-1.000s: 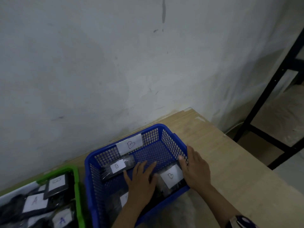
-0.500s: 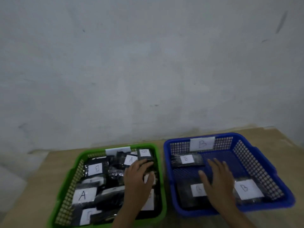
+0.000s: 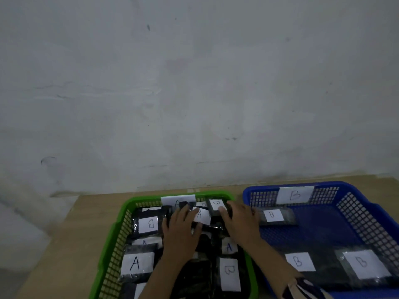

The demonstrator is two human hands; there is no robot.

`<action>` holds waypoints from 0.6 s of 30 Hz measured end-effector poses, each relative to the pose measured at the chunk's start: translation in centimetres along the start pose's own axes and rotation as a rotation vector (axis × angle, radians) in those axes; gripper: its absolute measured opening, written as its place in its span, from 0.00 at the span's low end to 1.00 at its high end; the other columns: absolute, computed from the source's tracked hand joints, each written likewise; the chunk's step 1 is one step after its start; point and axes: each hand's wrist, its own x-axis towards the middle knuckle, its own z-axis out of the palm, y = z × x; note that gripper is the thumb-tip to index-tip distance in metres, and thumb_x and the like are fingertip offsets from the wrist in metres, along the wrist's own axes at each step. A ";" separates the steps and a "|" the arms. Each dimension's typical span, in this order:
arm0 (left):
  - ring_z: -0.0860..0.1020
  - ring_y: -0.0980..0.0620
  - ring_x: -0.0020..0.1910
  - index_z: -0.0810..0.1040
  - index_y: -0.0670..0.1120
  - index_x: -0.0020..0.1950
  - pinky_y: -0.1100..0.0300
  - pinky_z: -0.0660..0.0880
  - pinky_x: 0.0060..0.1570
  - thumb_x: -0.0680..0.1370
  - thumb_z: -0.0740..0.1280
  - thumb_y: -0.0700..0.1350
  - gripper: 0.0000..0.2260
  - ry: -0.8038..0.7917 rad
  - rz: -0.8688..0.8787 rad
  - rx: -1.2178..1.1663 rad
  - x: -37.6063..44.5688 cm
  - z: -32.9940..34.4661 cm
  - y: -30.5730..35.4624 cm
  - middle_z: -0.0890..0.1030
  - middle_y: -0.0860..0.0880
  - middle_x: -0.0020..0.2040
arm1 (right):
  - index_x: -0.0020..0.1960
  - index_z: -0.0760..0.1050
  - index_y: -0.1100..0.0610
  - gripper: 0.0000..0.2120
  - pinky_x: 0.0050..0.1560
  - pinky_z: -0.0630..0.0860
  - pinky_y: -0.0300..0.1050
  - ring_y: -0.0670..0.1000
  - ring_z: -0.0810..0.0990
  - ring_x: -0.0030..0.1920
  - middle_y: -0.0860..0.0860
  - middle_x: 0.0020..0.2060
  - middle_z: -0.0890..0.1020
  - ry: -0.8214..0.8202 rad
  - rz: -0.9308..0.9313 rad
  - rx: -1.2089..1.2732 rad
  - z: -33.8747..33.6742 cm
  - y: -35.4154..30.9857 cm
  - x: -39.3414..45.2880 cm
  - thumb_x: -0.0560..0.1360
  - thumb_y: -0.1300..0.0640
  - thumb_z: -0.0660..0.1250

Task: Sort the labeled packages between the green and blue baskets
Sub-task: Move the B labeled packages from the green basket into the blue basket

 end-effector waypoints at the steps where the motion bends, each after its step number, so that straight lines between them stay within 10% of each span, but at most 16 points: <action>1: 0.46 0.52 0.76 0.57 0.59 0.71 0.44 0.44 0.73 0.79 0.53 0.55 0.20 -0.054 0.012 0.021 0.6 0.2 0.0 0.51 0.55 0.77 | 0.65 0.66 0.53 0.23 0.72 0.46 0.61 0.54 0.64 0.69 0.53 0.62 0.76 -0.005 0.026 -0.040 0.4 -0.4 0.4 0.77 0.40 0.50; 10: 0.41 0.53 0.75 0.61 0.63 0.69 0.41 0.43 0.72 0.80 0.48 0.57 0.17 -0.108 -0.022 -0.060 1.9 1.7 -0.9 0.47 0.57 0.77 | 0.66 0.66 0.51 0.24 0.70 0.34 0.59 0.51 0.62 0.70 0.51 0.62 0.75 0.130 0.101 0.077 1.2 -0.7 0.3 0.73 0.43 0.62; 14: 0.46 0.52 0.76 0.64 0.59 0.68 0.41 0.42 0.72 0.80 0.49 0.56 0.18 -0.113 -0.080 -0.176 1.8 1.0 0.1 0.52 0.54 0.77 | 0.61 0.69 0.50 0.15 0.71 0.54 0.48 0.50 0.75 0.56 0.49 0.49 0.78 0.159 0.068 0.395 -0.3 -1.0 -0.5 0.74 0.53 0.63; 18: 0.70 0.47 0.64 0.63 0.50 0.70 0.44 0.63 0.67 0.78 0.59 0.53 0.21 0.147 -0.088 -0.503 1.6 -0.7 2.2 0.73 0.48 0.65 | 0.59 0.71 0.50 0.12 0.40 0.71 0.22 0.35 0.73 0.46 0.45 0.49 0.76 0.036 -0.074 0.635 -3.0 -0.2 -1.9 0.77 0.60 0.60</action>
